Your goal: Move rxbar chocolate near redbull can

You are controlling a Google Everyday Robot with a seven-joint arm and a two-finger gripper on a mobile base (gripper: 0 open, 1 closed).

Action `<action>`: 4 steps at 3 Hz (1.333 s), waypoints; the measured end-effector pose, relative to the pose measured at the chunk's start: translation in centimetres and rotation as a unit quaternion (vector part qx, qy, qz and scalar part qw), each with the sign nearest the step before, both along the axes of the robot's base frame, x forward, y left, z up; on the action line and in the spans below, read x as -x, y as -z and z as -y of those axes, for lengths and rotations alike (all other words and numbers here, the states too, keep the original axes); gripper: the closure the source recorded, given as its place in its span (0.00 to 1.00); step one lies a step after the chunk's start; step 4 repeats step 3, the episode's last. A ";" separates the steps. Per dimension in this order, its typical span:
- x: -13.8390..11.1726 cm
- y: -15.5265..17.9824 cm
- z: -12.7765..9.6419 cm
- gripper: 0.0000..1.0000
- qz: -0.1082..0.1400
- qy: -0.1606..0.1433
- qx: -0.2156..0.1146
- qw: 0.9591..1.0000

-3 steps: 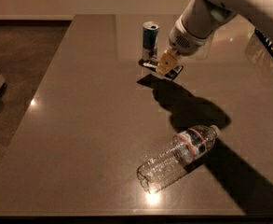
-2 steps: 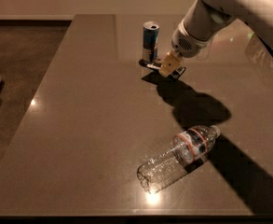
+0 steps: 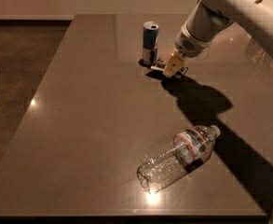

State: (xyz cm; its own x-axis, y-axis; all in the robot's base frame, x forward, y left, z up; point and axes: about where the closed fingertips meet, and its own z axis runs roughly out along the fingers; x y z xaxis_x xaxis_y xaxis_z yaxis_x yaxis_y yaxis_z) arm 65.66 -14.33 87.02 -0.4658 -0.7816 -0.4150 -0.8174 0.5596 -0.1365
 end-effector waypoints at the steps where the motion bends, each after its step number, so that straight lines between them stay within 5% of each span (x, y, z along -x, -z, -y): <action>1: 0.0 0.1 -0.1 0.15 -0.001 -0.001 0.000 1.000; 2: 0.0 0.3 -0.2 0.00 -0.002 -0.002 0.000 1.000; 4: 0.0 0.3 -0.2 0.00 -0.002 -0.002 0.000 1.000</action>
Offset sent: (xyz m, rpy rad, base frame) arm 0.0005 0.0011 -0.0011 0.0000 0.0007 0.0031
